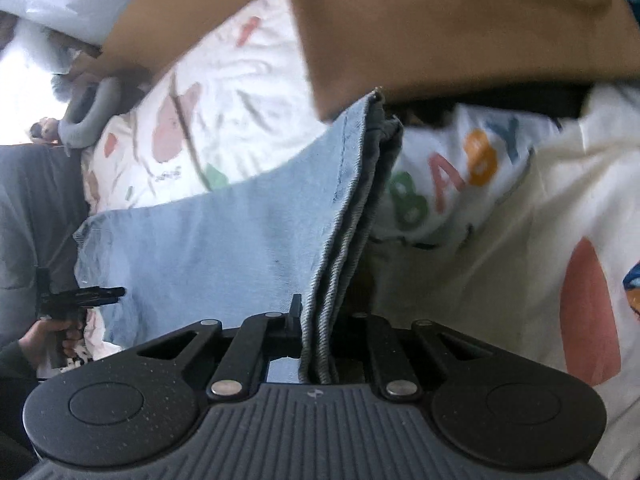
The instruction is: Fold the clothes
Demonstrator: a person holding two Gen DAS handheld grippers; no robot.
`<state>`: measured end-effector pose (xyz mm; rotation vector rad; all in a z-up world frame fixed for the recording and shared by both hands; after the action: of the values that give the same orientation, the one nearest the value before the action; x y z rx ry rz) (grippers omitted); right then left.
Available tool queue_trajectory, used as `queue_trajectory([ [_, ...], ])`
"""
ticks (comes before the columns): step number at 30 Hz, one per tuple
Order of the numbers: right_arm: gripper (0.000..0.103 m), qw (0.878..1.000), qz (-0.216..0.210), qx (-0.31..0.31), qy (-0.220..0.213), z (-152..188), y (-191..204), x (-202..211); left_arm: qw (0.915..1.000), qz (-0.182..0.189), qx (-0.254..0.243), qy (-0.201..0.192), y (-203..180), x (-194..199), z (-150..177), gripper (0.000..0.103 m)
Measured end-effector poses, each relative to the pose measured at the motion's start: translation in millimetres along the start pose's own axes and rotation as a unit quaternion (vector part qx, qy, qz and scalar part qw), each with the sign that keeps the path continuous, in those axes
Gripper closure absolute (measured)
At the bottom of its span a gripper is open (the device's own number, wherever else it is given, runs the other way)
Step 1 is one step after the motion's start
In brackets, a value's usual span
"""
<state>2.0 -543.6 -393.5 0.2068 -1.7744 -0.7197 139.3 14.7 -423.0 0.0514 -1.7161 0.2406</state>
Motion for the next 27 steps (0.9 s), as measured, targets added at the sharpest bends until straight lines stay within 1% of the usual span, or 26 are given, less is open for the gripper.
queue_trajectory([
  [4,0.095,1.000,-0.006,0.010,-0.022,-9,20,22,0.9999,0.005,-0.007,-0.014,-3,0,-1,0.032],
  [8,0.095,0.998,-0.001,0.039,-0.040,-20,42,39,0.9993,0.013,-0.006,-0.034,-8,1,-4,0.032],
  [13,0.095,0.997,-0.003,0.054,-0.052,-34,59,59,0.9989,0.029,-0.022,-0.031,-21,-4,-4,0.032],
  [21,0.095,0.995,0.027,0.070,-0.069,-62,78,82,0.9975,0.046,-0.035,-0.040,-41,-6,-4,0.031],
  [27,0.095,0.991,0.053,0.084,-0.092,-84,83,106,0.9950,0.079,-0.039,-0.047,-58,-5,-5,0.031],
])
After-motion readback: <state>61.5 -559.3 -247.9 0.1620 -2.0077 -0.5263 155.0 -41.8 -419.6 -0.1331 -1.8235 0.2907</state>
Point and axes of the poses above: each gripper's, at about its wrist camera, not at the fingertips, and x roughly against the way its jaws point, y to its left, z to its underside, the point moved 3 cm from there along -x, roughly the way its jaws point, and after that the axes turned 2 degrees about z, right-handed, at the moved point
